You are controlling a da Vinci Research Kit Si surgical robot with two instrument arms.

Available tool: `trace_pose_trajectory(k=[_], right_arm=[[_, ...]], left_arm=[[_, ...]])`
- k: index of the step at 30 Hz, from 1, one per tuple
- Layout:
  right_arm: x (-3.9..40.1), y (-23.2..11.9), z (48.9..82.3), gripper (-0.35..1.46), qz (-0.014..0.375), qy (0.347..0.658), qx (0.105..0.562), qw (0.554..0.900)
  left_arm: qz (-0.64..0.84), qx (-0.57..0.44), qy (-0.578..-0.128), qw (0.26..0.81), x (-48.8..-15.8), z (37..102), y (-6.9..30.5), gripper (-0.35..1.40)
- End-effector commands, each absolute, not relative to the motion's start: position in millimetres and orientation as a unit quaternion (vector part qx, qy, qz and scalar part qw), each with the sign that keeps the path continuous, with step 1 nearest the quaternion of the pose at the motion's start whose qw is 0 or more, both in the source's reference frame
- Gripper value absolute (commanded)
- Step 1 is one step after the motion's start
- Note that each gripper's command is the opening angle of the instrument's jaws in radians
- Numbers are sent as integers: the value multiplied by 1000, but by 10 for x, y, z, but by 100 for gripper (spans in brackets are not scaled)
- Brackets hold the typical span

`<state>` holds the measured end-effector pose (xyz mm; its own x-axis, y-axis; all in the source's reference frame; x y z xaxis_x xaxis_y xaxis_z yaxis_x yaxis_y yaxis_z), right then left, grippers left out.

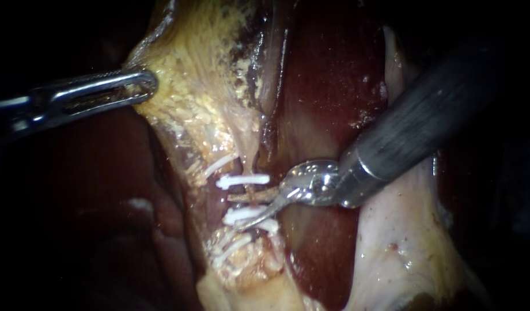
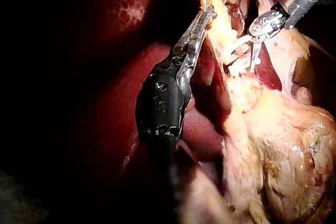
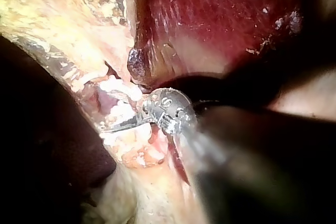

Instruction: Go to the cutting position right tube

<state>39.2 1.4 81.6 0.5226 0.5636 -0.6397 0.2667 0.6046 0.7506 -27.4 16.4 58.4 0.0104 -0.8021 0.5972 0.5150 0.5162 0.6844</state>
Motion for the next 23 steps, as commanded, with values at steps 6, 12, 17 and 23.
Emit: trace_pose_trajectory(k=[6, 12, 17, 23], right_arm=[[398, 16, 815, 117, 102, 484, 435, 752], [397, 17, 815, 117, 102, 484, 435, 752], [397, 17, 815, 115, 102, 484, 435, 752], [397, 17, 815, 115, 102, 484, 435, 752]], left_arm=[[-473, 137, -521, 697, -275, 584, 164, -35], [-473, 137, -521, 697, -275, 584, 164, -35], [-473, 137, -521, 697, -276, 584, 163, -35], [-473, 137, -521, 697, -276, 584, 163, -35]])
